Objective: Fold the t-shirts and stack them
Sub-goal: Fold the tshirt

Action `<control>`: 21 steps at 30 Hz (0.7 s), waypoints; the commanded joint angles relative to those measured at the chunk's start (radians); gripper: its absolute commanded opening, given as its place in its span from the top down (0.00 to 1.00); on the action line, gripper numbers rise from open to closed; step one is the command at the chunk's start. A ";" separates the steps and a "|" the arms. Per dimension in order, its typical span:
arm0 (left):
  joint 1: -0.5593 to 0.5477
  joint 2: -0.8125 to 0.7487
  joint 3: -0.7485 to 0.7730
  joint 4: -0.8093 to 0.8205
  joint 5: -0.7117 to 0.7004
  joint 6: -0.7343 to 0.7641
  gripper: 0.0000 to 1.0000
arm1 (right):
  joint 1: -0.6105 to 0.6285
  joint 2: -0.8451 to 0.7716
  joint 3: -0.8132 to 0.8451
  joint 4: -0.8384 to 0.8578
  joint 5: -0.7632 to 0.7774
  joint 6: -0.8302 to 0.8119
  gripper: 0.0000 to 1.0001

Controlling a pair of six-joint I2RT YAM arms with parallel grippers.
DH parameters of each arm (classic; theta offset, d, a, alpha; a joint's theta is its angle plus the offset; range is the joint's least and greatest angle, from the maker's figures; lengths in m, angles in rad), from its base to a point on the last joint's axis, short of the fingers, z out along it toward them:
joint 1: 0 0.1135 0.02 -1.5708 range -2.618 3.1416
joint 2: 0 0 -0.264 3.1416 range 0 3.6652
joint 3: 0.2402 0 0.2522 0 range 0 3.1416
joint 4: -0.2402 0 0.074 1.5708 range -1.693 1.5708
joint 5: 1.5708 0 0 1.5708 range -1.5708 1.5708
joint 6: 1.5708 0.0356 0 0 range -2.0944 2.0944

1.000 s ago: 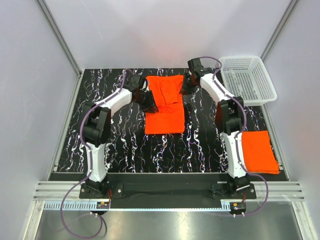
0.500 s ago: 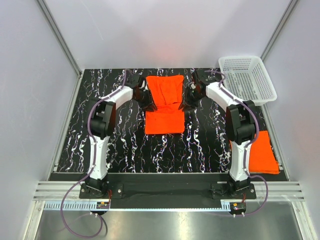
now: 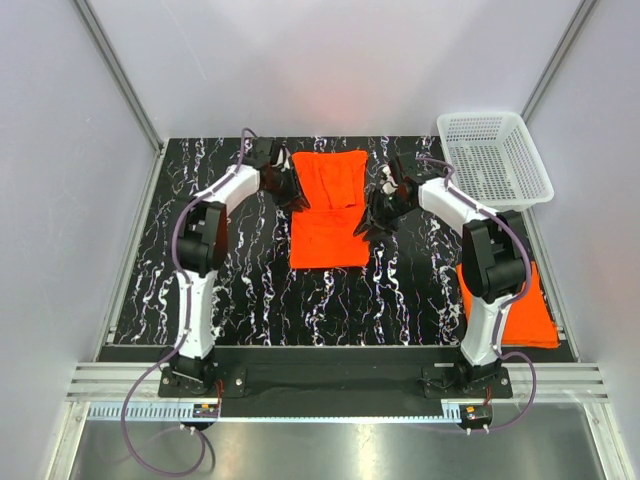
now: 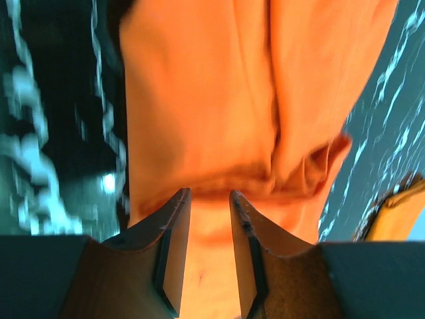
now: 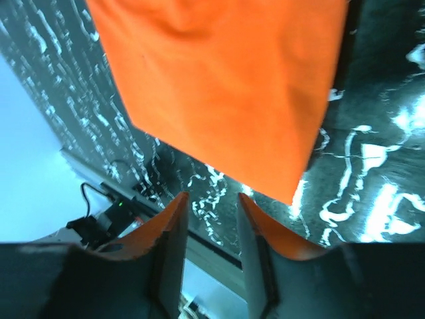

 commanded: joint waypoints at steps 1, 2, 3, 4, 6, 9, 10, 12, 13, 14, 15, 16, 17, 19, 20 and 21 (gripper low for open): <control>-0.022 -0.222 -0.118 -0.010 0.005 0.025 0.65 | 0.008 -0.008 -0.025 0.044 -0.139 -0.022 0.60; -0.039 -0.246 -0.155 -0.007 0.019 0.022 0.65 | 0.010 -0.004 -0.040 0.065 -0.168 -0.014 0.62; -0.048 -0.283 -0.222 -0.004 0.025 0.021 0.65 | 0.010 0.001 -0.046 0.075 -0.175 -0.014 0.65; -0.060 -0.297 -0.253 -0.001 0.028 0.024 0.65 | 0.008 0.004 -0.054 0.084 -0.181 -0.012 0.69; -0.086 -0.317 -0.347 0.021 0.039 0.022 0.66 | 0.008 0.019 -0.072 0.101 -0.196 -0.023 0.74; -0.086 -0.302 -0.450 0.094 0.081 -0.021 0.67 | 0.007 0.042 -0.109 0.111 -0.184 -0.040 0.82; -0.083 -0.291 -0.462 0.102 0.082 -0.022 0.67 | 0.005 0.047 -0.123 0.119 -0.178 -0.045 0.82; -0.076 -0.270 -0.487 0.098 0.059 0.016 0.68 | -0.001 0.052 -0.162 0.124 -0.146 -0.064 0.83; -0.074 -0.266 -0.496 0.085 0.042 0.031 0.67 | -0.009 0.059 -0.175 0.128 -0.133 -0.072 0.82; -0.065 -0.266 -0.504 0.078 0.030 0.057 0.68 | -0.012 0.064 -0.199 0.127 -0.114 -0.083 0.82; -0.063 -0.273 -0.514 0.070 0.032 0.071 0.68 | -0.018 0.067 -0.212 0.128 -0.106 -0.087 0.82; -0.062 -0.285 -0.518 0.050 0.027 0.085 0.68 | -0.020 0.062 -0.225 0.128 -0.103 -0.089 0.82; -0.062 -0.324 -0.525 0.045 0.024 0.102 0.67 | -0.023 0.055 -0.248 0.128 -0.094 -0.091 0.82; -0.063 -0.377 -0.548 0.042 0.033 0.106 0.65 | -0.024 0.009 -0.267 0.127 -0.078 -0.092 0.81; -0.065 -0.422 -0.557 0.042 0.054 0.105 0.64 | -0.024 -0.010 -0.278 0.125 -0.063 -0.094 0.80; -0.068 -0.443 -0.567 0.042 0.067 0.100 0.62 | -0.023 -0.028 -0.279 0.121 -0.060 -0.092 0.80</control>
